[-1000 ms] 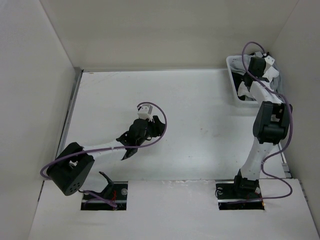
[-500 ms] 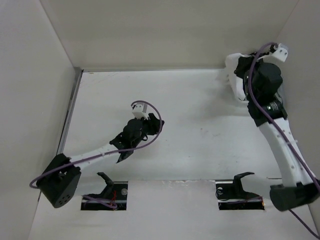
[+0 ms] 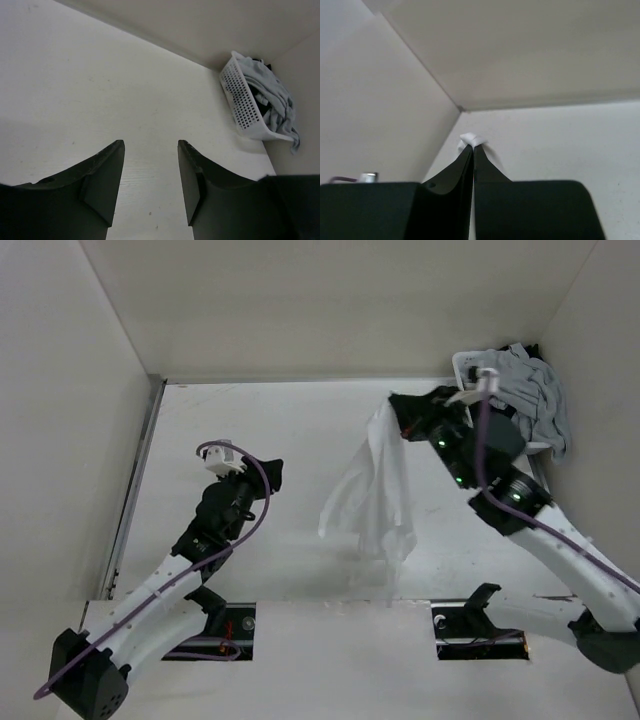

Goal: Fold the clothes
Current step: Move the tank top to the center of the board

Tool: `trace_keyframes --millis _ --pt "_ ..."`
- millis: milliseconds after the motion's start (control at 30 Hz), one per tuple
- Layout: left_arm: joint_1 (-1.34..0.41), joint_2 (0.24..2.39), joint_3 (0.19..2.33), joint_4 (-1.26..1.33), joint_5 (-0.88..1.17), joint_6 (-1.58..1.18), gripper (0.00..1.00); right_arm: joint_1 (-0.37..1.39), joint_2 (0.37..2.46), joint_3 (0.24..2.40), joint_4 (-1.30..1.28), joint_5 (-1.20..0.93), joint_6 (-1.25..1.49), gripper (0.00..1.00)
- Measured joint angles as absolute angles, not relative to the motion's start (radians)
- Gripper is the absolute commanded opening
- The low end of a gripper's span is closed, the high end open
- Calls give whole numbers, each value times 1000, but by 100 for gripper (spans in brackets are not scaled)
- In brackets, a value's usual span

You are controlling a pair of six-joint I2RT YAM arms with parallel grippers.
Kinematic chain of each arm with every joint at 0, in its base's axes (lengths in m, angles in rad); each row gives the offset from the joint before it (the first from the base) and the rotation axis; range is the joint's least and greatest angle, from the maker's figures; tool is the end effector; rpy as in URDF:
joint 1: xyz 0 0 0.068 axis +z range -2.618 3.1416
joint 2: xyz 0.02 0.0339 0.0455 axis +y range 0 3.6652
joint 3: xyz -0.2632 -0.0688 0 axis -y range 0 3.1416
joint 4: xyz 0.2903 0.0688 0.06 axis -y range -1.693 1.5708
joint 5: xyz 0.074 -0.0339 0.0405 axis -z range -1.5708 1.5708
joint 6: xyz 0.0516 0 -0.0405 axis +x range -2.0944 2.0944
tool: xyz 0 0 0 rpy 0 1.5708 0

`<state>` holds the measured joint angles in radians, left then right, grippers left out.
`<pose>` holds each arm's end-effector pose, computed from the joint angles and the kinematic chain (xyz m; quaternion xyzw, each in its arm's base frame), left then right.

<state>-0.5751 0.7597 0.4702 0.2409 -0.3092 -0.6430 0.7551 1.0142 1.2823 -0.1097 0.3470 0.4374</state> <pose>0.2162 -0.1215 0.2634 -0.1304 0.7114 -0.2984 0.6227 0.2057 0.1695 0.4911 0.0286 0.6519 0.3281 0.6830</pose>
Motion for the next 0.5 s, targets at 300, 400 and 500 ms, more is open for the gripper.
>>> trace_keyframes --millis 300,400,500 --pt "-488 930 438 199 -237 -689 39 578 1790 1406 -53 119 551 13" --pt "-502 946 435 174 -228 -687 37 534 2024 1633 -97 85 582 39" --pt "-547 940 433 171 -237 -674 33 509 2044 1661 -98 75 587 46"
